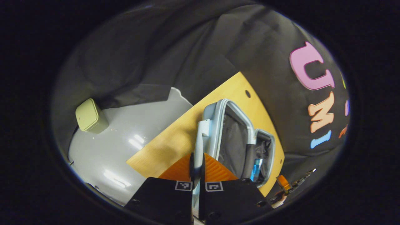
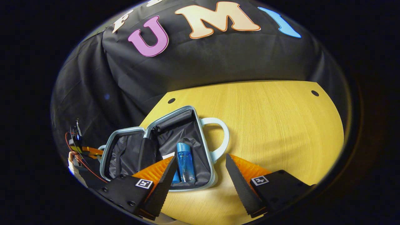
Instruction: First open the suitcase, pack the skin care products into it, and then close the suitcase.
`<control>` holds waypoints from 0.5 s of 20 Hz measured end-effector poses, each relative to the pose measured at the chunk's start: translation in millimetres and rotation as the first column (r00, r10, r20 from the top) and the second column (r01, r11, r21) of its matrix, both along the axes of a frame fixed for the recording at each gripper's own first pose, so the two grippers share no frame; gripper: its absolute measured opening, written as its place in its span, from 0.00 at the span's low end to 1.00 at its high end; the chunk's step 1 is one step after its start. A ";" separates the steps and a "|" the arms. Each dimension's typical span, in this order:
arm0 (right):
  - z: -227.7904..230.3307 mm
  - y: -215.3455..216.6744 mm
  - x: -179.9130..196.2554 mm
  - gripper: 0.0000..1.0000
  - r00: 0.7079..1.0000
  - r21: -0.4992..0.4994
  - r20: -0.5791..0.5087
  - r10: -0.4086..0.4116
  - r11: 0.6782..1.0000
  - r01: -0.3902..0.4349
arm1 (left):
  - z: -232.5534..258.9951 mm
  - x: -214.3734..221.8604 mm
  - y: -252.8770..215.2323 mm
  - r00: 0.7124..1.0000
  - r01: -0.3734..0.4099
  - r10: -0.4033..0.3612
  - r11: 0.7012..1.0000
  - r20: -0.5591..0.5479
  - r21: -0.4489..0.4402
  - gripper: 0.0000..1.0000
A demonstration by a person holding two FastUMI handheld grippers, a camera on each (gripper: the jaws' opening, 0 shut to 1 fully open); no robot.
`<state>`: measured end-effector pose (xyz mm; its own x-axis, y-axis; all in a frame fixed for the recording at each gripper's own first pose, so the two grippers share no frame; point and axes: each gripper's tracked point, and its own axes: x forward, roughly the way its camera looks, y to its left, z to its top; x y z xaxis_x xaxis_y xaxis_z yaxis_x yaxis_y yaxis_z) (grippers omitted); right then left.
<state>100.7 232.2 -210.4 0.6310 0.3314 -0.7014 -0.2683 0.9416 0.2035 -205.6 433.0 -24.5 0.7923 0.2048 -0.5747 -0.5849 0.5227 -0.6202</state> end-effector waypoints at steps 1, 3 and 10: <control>0.2 -1.0 -0.2 0.98 1.000 0.003 0.002 -0.001 1.000 0.001 | 9.6 2.1 -4.0 1.000 0.007 -0.007 1.000 0.011 0.012 0.01; 2.0 -4.9 -2.8 0.98 1.000 0.011 0.007 -0.003 1.000 0.003 | 29.1 3.8 -14.4 1.000 0.019 -0.020 0.999 0.018 0.049 0.01; 9.3 -29.7 -20.3 0.98 0.999 0.042 0.032 -0.025 0.999 0.024 | 105.2 27.6 -76.9 0.990 0.065 -0.082 0.988 0.116 0.143 0.01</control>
<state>80.4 202.6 -201.1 0.6615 0.3439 -0.6664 -0.2524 0.9389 0.2339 -177.9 356.0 80.7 0.8703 0.2141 -0.4435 -0.4663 0.6476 -0.6026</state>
